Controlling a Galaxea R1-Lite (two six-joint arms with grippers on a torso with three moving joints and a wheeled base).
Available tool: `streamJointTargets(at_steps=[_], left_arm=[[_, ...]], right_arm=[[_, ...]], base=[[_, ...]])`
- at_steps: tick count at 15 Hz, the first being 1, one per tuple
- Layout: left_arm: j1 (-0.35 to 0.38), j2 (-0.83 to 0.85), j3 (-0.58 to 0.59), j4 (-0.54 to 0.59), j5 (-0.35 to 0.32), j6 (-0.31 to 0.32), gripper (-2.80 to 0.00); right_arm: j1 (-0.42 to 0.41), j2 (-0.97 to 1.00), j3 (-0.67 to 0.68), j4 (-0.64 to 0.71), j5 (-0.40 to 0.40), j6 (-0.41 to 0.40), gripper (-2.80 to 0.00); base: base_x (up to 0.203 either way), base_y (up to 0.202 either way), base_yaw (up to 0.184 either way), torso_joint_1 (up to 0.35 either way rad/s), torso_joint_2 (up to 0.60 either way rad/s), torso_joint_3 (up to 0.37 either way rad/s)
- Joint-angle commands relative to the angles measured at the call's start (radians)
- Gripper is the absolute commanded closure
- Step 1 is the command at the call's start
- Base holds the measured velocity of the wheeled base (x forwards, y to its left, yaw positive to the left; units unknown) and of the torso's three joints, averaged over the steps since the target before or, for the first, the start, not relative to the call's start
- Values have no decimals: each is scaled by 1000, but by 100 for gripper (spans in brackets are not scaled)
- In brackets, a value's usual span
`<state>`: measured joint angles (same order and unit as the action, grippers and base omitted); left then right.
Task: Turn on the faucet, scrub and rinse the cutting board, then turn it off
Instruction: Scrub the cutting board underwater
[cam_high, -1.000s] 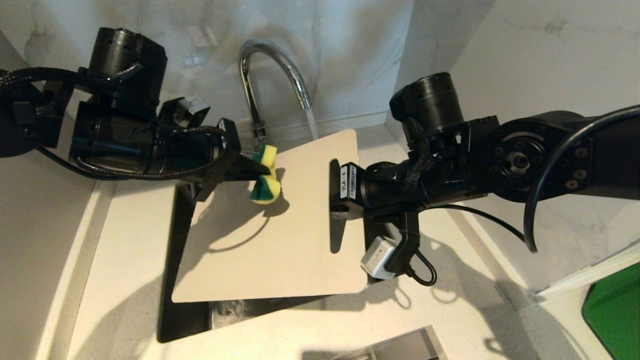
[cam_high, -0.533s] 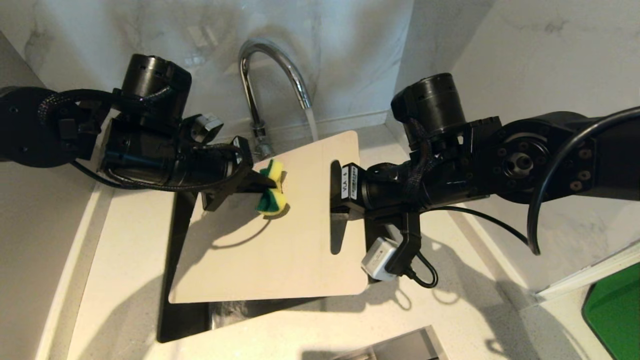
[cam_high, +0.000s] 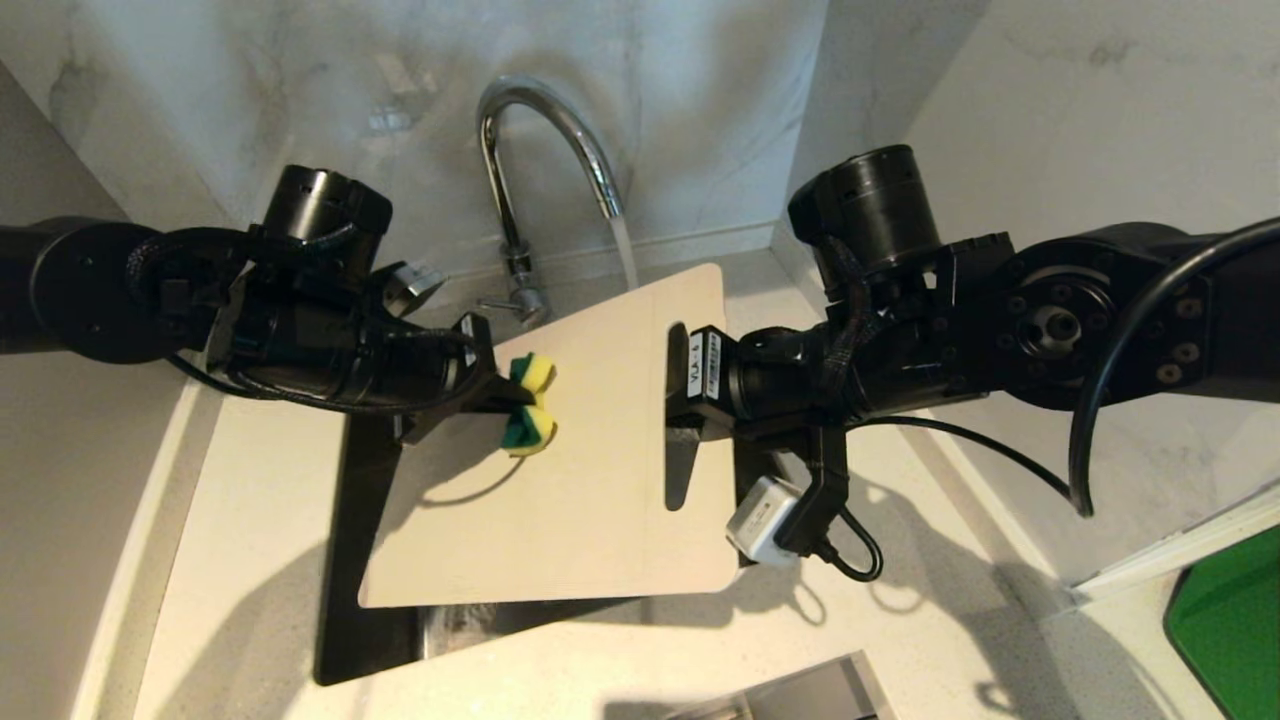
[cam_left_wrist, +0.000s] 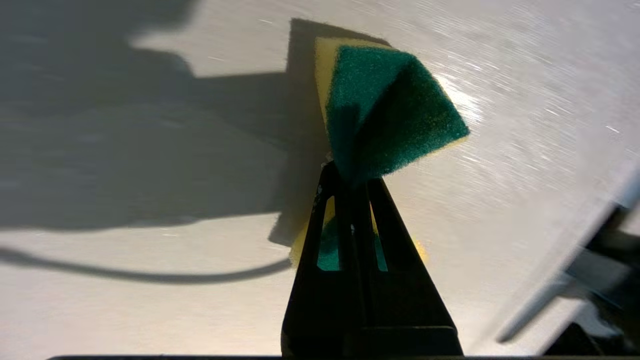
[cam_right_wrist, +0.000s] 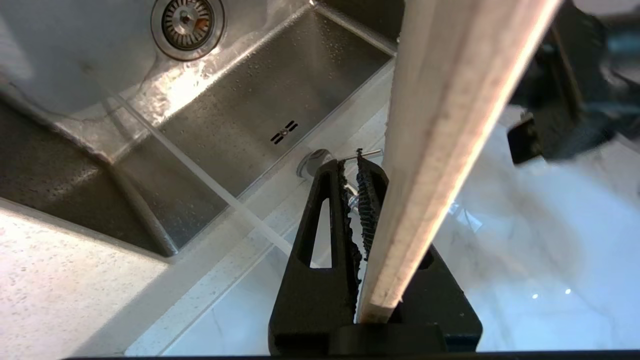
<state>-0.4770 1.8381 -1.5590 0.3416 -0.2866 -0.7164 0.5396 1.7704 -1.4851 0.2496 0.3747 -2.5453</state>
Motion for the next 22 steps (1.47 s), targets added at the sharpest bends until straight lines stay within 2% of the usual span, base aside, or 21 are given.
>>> streamJointTargets(at_steps=[1, 6, 9, 11, 16, 19, 22], left_arm=[[47, -12, 59, -28, -4, 7, 0], [153, -27, 210, -122, -17, 74, 0], [227, -46, 289, -161, -59, 90, 0], [298, -49, 354, -196, -81, 144, 0], [454, -55, 451, -240, -156, 227, 0], [472, -97, 431, -246, -198, 224, 0], [410, -146, 319, -228, -199, 141, 0]], right_arm=[[-1, -3, 6, 0, 4, -15, 0], [-3, -9, 9, 0, 4, -13, 0], [-3, -21, 19, 0, 6, -12, 0], [-3, -30, 36, 0, 6, -3, 0], [-4, -32, 42, -1, 6, -3, 0], [-3, -31, 43, 0, 6, -2, 0], [-3, -28, 45, -1, 6, -1, 0]], base=[[0, 0, 0, 0, 0, 0], [0, 0, 0, 0, 0, 0], [0, 0, 0, 0, 0, 0], [0, 0, 0, 0, 0, 0], [0, 0, 0, 0, 0, 0], [0, 0, 0, 0, 0, 0], [0, 0, 0, 0, 0, 0]])
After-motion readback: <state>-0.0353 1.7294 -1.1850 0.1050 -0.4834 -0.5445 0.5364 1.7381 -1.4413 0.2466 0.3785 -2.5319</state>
